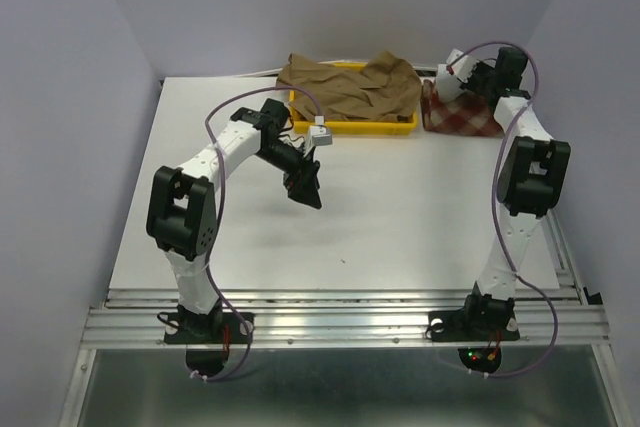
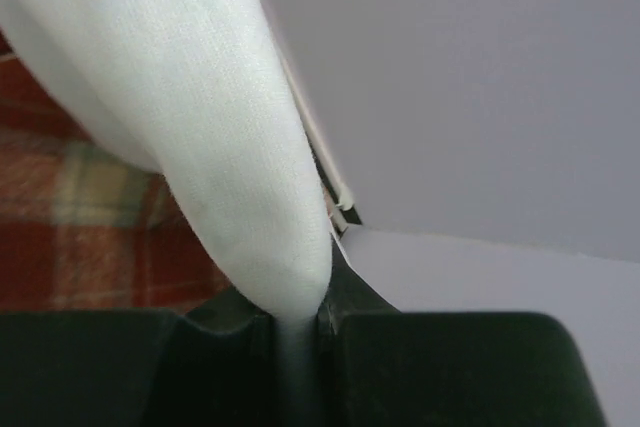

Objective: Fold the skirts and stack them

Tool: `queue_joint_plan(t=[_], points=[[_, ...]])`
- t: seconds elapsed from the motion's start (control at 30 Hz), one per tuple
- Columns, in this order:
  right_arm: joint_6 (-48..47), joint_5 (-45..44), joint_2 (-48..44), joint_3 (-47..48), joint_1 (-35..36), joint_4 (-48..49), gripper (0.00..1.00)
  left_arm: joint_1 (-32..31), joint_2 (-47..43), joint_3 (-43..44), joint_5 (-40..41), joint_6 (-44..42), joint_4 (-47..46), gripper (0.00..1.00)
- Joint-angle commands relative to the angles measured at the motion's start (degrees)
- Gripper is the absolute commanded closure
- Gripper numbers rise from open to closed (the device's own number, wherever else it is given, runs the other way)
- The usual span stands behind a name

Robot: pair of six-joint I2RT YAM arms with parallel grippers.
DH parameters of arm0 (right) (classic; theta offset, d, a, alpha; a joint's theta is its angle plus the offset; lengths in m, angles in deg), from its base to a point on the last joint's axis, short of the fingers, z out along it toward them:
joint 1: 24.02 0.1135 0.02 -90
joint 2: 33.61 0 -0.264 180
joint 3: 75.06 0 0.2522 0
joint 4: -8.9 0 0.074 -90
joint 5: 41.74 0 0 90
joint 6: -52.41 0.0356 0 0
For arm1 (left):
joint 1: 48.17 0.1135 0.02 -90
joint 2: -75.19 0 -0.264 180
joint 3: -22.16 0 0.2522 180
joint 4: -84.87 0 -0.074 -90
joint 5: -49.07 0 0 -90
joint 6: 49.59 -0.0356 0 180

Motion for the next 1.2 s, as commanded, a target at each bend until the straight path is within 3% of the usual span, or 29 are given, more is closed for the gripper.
queue_joint_plan(t=[0.0,0.23,0.4,0.57,0.7,0.8,1.0,1.1,1.13,1.17], points=[[5.0,-4.16,1.86,-0.97,0.71,30.15,0.99,-0.02,0.45,1.52,-2.93,-0.48,0.76,0.01],[9.93,-0.39,8.18,4.5,-0.7,39.01,0.99,-0.02,1.51,0.11,-3.54,-0.66,0.14,0.01],[12.31,1.45,12.84,3.17,-1.23,59.31,0.99,0.06,2.82,0.73,-3.37,0.05,0.14,0.01],[11.36,7.42,20.84,11.09,-4.03,61.44,0.99,0.06,4.58,2.74,-2.31,-0.57,1.72,0.01],[3.27,15.59,17.08,-1.53,-4.57,61.61,0.99,0.15,5.29,3.02,-2.14,-0.13,1.99,0.01],[-2.17,19.12,12.61,-16.98,-5.09,61.61,0.99,0.15,5.03,2.58,-1.79,-0.13,2.07,0.01],[-8.24,21.94,7.49,-28.36,-6.24,61.44,0.99,0.24,4.67,2.05,-1.34,-0.04,2.07,0.01],[-10.18,21.5,7.05,-30.22,-6.24,61.44,0.87,0.24,4.67,2.05,-1.61,0.22,1.9,0.01],[-11.06,21.5,6.96,-30.48,-6.24,61.44,0.73,0.24,4.67,2.05,-1.7,0.4,1.81,0.01],[-11.5,21.24,6.79,-30.57,-6.24,61.09,0.66,0.24,4.59,2.14,-1.78,0.49,1.9,0.01]])
